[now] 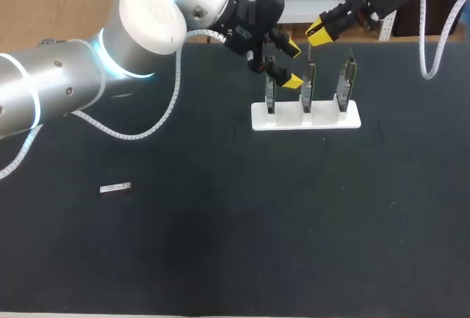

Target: Pick up the optical module with the left hand, and insert it into the network port with the right hand.

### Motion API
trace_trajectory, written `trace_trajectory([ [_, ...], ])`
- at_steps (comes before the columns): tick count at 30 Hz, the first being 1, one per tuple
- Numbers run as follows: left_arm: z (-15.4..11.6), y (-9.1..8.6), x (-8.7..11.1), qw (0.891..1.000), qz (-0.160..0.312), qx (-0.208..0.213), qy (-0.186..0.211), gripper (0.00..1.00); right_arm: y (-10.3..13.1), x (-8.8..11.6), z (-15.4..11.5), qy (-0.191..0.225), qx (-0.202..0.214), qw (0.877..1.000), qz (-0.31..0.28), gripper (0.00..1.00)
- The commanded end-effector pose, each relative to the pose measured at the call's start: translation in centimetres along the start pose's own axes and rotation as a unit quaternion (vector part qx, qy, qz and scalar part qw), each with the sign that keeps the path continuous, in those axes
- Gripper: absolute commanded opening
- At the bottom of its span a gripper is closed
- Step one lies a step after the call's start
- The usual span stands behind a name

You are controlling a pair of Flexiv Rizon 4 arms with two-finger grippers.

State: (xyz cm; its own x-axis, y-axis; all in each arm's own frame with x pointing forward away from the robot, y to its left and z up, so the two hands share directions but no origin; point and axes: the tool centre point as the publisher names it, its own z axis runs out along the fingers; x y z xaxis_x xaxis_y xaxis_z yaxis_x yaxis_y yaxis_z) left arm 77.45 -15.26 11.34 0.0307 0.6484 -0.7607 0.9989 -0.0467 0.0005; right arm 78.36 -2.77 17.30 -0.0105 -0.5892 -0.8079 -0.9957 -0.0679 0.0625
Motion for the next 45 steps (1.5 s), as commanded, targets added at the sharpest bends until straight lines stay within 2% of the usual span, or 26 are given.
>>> trace_trajectory([
  [1, 0.07, 0.3, -0.08, 1.0, 0.0, 0.003, 0.002, 1.0, 0.53, -0.25, -0.19, 0.0, 0.008, 1.0, -0.004, 0.0],
  [21, 0.07, 0.3, -0.08, 1.0, 0.0, 0.003, 0.002, 1.0, 0.4, 0.51, 0.37, 0.003, 0.002, 1.0, 0.006, 0.0],
  [34, 0.07, 0.3, -0.08, 1.0, 0.0, 0.003, 0.002, 1.0, 0.39, -0.11, -0.4, 0.001, 0.014, 1.0, -0.006, 0.0],
  [45, 0.07, 0.3, -0.08, 1.0, 0.0, 0.003, 0.002, 1.0, 0.21, 0.29, -0.05, 0.004, 0.009, 1.0, -0.002, 0.0],
])
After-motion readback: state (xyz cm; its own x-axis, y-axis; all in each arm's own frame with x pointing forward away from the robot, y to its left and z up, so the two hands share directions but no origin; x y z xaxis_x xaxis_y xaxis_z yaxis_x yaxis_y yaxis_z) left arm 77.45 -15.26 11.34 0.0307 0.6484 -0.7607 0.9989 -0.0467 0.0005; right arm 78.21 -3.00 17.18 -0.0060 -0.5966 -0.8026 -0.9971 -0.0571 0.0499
